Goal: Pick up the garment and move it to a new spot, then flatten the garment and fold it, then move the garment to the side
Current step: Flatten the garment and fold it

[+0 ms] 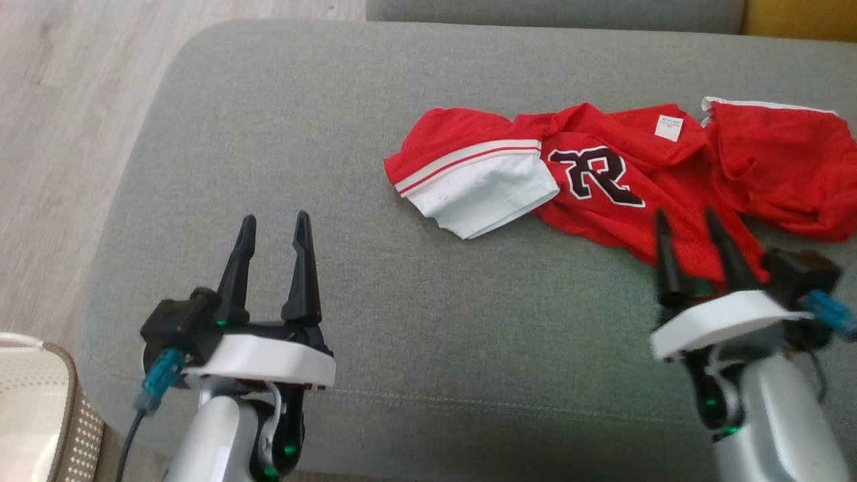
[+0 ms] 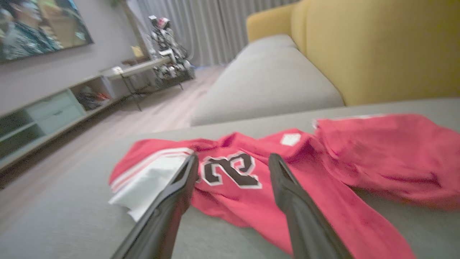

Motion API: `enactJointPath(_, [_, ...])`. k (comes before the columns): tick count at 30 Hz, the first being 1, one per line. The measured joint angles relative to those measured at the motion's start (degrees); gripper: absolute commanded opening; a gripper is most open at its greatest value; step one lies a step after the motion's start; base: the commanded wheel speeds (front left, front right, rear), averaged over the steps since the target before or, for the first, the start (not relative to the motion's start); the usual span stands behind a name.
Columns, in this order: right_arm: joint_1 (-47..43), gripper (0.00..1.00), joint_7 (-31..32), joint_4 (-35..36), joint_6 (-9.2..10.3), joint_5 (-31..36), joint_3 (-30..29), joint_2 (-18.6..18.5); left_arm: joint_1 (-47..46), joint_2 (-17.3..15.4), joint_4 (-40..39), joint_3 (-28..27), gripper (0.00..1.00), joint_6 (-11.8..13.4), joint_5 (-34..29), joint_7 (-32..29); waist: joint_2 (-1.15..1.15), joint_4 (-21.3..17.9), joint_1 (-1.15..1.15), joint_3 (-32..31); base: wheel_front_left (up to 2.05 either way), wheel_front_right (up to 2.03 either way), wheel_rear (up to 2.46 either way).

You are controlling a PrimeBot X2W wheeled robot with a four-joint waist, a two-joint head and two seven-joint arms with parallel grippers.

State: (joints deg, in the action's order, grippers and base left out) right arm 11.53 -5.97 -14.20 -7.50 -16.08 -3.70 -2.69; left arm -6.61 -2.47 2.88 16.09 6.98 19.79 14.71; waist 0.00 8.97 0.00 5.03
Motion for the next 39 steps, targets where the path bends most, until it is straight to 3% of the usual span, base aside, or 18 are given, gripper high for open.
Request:
enactJointPath(6, [-0.9, 1.0, -4.7, 3.2, 0.0, -2.2, 8.2, -0.1, 0.7, 0.0, -0.2, 0.1, 1.0, -0.4, -0.1, 0.0, 0.0, 0.2, 0.0, -1.3, 0.0, 0.0, 0.0])
enactJointPath(13, [-5.4, 1.0, -7.3, 0.2, 0.0, -2.0, 13.8, -1.1, 2.3, 0.0, -0.4, 0.9, 1.0, -0.9, -0.7, 0.0, 0.0, 0.1, 0.0, -2.5, 0.0, 0.0, 0.0])
enactJointPath(29, [-0.8, 1.0, -8.3, -3.7, 0.0, 0.3, 16.6, -2.2, 2.4, -0.1, -0.8, 2.5, 1.0, -0.9, -0.9, 0.0, 0.0, 1.9, 0.0, 0.2, 0.0, 0.0, 0.0])
enactJointPath(39, [11.7, 1.0, -5.5, -16.2, 0.0, -1.7, 11.3, -3.4, -0.2, -0.1, -0.9, 5.4, 1.0, 0.1, 1.2, 0.0, 0.0, 6.8, 0.0, 4.8, 0.0, 0.0, 0.0])
